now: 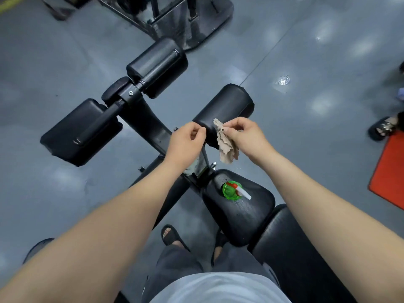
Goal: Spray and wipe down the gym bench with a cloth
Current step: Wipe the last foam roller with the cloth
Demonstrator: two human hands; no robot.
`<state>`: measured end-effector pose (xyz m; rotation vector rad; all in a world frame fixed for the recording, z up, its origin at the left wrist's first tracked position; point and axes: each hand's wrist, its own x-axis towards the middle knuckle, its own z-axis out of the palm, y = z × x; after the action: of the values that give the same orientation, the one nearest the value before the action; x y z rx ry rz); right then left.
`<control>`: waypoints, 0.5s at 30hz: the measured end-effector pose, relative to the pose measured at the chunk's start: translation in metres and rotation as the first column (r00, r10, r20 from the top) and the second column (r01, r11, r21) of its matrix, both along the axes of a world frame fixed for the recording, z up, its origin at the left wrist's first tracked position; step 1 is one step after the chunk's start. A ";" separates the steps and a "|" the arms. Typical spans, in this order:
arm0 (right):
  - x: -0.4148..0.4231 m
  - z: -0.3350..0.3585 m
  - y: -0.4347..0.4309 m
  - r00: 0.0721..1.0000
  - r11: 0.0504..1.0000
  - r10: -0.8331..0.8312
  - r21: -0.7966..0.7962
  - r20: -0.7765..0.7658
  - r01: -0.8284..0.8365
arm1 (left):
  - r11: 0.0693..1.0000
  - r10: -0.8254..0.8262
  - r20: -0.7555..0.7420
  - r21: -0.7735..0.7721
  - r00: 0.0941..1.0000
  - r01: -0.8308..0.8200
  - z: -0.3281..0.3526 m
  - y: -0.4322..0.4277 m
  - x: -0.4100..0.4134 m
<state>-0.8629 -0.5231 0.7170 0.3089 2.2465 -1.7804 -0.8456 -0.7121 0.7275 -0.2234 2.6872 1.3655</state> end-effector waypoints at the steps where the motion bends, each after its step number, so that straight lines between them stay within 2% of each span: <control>1: 0.001 0.002 -0.006 1.000 0.999 0.023 -0.024 0.003 -0.023 | 0.994 0.020 0.051 0.108 0.999 -0.025 0.005 -0.002 0.005; 3: 0.003 0.004 -0.014 0.998 0.996 0.065 -0.066 0.015 -0.064 | 0.979 -0.016 0.058 0.205 0.998 0.004 0.010 -0.006 0.013; 5: 0.006 0.008 -0.026 0.994 0.990 0.109 -0.094 0.014 -0.107 | 0.977 -0.060 0.010 0.208 0.998 0.057 0.011 -0.017 0.022; 7: 0.009 0.009 -0.034 0.992 0.987 0.127 -0.099 0.006 -0.126 | 0.975 -0.037 0.013 0.218 0.999 0.034 0.010 -0.026 0.028; 9: 0.011 0.011 -0.040 0.991 0.990 0.133 -0.057 0.015 -0.132 | 0.951 0.073 0.064 0.297 0.995 -0.088 0.008 -0.036 0.033; 11: 0.012 0.015 -0.045 0.989 0.988 0.130 -0.092 0.069 -0.124 | 0.885 0.207 0.127 0.399 0.970 -0.241 0.008 -0.049 0.035; 15: 0.019 0.027 -0.060 0.943 0.902 0.176 -0.430 0.282 -0.040 | 0.708 0.431 0.270 0.490 0.861 -0.508 0.005 -0.085 0.034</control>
<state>-0.8440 -0.5826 0.7437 0.3410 1.5837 -1.9353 -0.8115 -0.7966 0.7329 -0.9542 2.0674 2.1026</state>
